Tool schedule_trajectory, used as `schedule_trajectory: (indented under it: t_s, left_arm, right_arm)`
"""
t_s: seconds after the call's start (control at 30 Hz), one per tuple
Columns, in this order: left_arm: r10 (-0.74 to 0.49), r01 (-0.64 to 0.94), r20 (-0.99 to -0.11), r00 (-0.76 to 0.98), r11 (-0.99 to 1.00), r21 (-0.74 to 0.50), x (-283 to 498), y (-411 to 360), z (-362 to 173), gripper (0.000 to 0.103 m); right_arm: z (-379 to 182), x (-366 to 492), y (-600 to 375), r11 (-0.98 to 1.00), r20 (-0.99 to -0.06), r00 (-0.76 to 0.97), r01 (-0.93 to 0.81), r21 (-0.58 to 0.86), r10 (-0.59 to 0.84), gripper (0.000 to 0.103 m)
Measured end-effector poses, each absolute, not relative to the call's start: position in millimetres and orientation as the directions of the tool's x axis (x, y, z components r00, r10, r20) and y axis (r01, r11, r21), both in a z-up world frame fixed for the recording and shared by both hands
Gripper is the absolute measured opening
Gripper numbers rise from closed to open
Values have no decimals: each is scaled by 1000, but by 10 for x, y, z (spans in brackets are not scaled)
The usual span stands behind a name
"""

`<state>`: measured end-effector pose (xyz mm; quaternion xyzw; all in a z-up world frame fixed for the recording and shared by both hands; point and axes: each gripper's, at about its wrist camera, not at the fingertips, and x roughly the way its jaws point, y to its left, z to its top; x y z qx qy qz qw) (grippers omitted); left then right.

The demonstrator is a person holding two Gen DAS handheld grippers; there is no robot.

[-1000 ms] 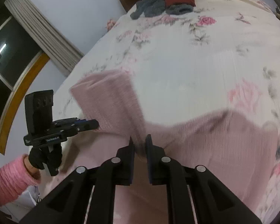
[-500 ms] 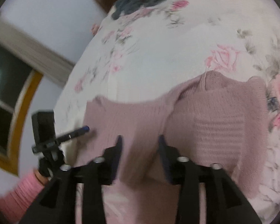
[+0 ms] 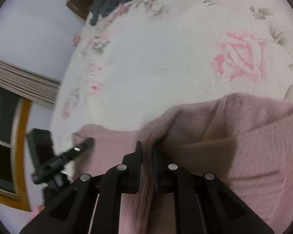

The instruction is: Fold small clothes

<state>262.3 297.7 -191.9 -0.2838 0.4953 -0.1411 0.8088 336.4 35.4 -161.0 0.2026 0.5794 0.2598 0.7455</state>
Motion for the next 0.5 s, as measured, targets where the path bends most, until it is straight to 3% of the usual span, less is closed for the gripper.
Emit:
schedule_trajectory:
  t_s: [0.07,0.23,0.37,0.5]
  left_arm:
    - [-520,-68,-720,460,788,-612,2619,3027,-1948,0]
    - [-557,-38,-675,484,757,-652,2283,3090,-1782,9]
    - [-578,33,-673,462,769,-638,1943,2830,-1594,38]
    - [-578,28,-700,420,779,-626,1832,2655,-1664,38]
  right_arm:
    - [-1648,3353,366,795,-773,183,-161,586,607,10]
    - [-1443,3062,261,761,-736,194,-193,619,648,33]
    - [-1404,2748,259,725,-714,135,-196,660,687,37]
    - [-1550,2573,321,744,-746,71,-180,644,663,37]
